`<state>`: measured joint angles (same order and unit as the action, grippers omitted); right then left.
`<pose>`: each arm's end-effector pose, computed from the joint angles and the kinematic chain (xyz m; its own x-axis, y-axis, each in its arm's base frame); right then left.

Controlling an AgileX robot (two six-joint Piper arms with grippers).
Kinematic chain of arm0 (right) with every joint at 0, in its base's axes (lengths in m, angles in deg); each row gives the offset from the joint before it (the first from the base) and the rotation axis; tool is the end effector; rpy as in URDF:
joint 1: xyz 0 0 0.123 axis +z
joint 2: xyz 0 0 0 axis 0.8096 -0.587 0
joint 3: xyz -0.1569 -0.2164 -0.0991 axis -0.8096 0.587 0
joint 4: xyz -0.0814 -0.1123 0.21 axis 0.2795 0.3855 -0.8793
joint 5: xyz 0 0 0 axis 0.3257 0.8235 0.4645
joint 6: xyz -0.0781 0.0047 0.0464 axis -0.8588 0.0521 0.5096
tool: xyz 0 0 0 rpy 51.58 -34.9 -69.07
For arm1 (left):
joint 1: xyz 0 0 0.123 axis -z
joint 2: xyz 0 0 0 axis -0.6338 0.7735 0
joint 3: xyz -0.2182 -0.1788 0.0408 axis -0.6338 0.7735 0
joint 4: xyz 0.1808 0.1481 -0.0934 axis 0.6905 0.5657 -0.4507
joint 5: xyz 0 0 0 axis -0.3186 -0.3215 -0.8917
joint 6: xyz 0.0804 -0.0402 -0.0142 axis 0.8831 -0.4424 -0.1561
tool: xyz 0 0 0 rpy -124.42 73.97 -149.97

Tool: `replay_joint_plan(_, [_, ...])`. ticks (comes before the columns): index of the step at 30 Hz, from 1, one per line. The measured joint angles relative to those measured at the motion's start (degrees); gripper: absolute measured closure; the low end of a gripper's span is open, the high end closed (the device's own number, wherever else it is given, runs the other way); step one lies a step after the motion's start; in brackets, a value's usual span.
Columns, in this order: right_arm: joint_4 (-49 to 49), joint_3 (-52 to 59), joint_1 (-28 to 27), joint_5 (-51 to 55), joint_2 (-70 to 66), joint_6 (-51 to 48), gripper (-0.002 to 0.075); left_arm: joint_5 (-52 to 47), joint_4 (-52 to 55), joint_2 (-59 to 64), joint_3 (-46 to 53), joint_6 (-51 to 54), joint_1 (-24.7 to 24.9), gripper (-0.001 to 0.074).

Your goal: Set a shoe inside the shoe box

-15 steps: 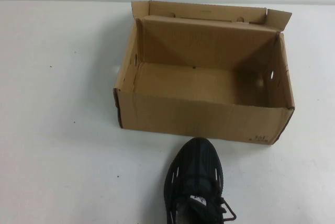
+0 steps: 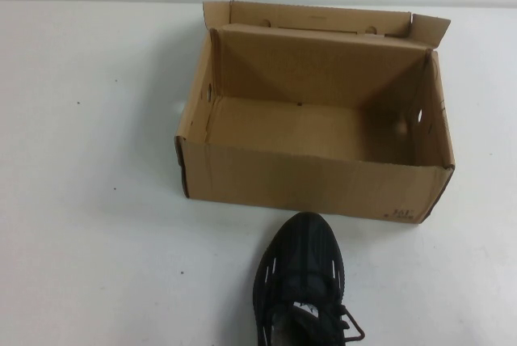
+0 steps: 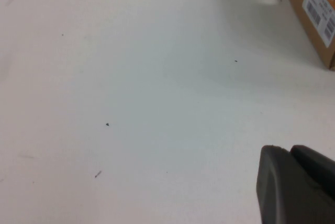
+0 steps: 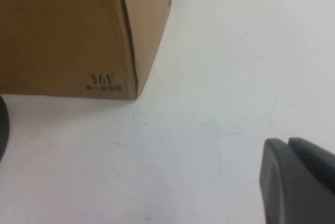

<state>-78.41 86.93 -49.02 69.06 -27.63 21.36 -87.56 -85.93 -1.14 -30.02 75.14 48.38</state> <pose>0.0525 0.0052 0.1712 -0.3019 0.0913 -0.9490 -0.0593 0.9917 0.1143 0.0512 -0.0073 0.1700 -0.3193 0.0255 -0.9473 0.1404 0.9899 -0.0207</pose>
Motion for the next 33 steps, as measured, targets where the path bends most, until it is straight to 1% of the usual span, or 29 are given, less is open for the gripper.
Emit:
replay_joint_plan(9, [0.0,0.0,0.0,0.0,0.0,0.0,0.0743,0.0,0.11,0.0,0.0,0.0,0.0,0.0735])
replay_joint_plan(14, [0.0,0.0,0.0,0.0,0.0,0.0,0.0743,0.09,1.28,0.0,0.0,2.71,0.0,0.0735])
replay_joint_plan(24, [0.0,0.0,0.0,-0.46,0.0,0.0,0.0743,0.75,1.73,0.0,0.02,3.24,0.0,0.0735])
replay_joint_plan(29, [0.0,0.0,0.0,-4.76,0.0,0.0,0.0743,4.95,1.73,0.0,0.12,1.51,0.0,0.0735])
replay_joint_plan(33, [0.0,0.0,0.0,-13.29,0.0,0.0,0.0743,12.75,1.73,0.0,0.12,-0.05,0.0,0.0735])
